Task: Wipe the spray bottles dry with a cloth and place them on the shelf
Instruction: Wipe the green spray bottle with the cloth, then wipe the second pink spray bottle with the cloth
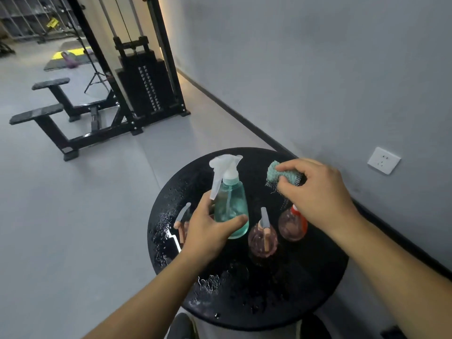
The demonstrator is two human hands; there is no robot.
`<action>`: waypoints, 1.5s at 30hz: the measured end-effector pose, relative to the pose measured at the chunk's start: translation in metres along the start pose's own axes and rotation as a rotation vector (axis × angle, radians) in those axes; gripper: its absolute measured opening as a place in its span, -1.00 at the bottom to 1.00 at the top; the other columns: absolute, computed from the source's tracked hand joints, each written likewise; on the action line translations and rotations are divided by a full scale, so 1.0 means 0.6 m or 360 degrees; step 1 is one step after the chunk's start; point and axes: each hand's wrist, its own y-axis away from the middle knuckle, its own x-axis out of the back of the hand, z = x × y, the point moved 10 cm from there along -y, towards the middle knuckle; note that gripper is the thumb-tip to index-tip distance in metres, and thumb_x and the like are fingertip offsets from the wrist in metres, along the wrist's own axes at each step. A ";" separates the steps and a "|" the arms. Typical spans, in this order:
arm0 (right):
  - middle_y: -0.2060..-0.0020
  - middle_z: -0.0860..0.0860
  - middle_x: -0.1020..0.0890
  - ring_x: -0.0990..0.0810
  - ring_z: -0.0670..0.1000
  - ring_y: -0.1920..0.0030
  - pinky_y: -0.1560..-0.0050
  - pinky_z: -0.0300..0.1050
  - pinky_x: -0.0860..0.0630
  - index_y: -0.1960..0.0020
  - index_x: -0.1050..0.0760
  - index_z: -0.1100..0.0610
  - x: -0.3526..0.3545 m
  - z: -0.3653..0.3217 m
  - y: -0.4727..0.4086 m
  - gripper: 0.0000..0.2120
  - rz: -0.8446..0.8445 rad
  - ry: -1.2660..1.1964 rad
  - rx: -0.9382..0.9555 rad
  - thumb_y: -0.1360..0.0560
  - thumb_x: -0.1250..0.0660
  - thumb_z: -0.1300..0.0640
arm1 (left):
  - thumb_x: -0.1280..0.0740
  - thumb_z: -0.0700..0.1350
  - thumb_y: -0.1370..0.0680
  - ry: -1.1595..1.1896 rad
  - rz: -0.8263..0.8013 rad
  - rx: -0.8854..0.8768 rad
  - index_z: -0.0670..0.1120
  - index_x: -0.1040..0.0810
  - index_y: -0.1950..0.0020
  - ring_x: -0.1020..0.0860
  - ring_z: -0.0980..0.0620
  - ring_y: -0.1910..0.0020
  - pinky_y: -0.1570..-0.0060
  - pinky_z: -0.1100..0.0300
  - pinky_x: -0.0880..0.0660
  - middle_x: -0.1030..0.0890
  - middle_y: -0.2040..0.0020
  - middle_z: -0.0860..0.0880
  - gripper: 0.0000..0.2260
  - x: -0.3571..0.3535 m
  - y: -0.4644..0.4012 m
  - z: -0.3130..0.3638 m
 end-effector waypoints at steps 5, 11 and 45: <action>0.08 -0.29 -0.59 -0.51 -0.46 0.13 0.14 -0.63 -0.33 -0.10 -0.71 -0.03 0.004 0.001 0.014 -0.78 -0.0009 0.0053 0.0014 -0.49 -0.44 0.16 | -0.68 -0.10 -0.40 -0.0048 0.0027 0.0020 0.19 -0.53 -0.33 -0.69 0.27 -0.06 -0.18 0.18 -0.63 -0.73 -0.10 0.16 -0.42 -0.018 0.011 -0.051; 0.07 -0.29 -0.60 -0.50 -0.47 0.10 0.19 -0.64 -0.32 -0.10 -0.71 -0.06 0.011 0.018 0.011 -0.79 -0.0013 0.0079 -0.0003 -0.50 -0.45 0.14 | -0.68 -0.08 -0.38 -0.0188 0.0134 0.0118 0.34 -0.46 -0.17 -0.63 0.33 -0.08 -0.01 0.41 -0.51 -0.65 -0.12 0.21 -0.43 -0.016 0.006 -0.123; -0.02 -0.16 -0.64 -0.54 -0.34 0.09 0.22 -0.60 -0.34 -0.14 -0.69 -0.02 -0.009 0.022 0.016 -0.78 -0.0104 0.0079 -0.0029 -0.52 -0.43 0.14 | -0.69 -0.04 -0.40 -0.0256 0.0400 0.0373 0.08 -0.46 -0.35 -0.62 0.07 -0.08 -0.05 0.15 -0.60 -0.57 -0.15 0.06 -0.38 0.026 0.031 -0.161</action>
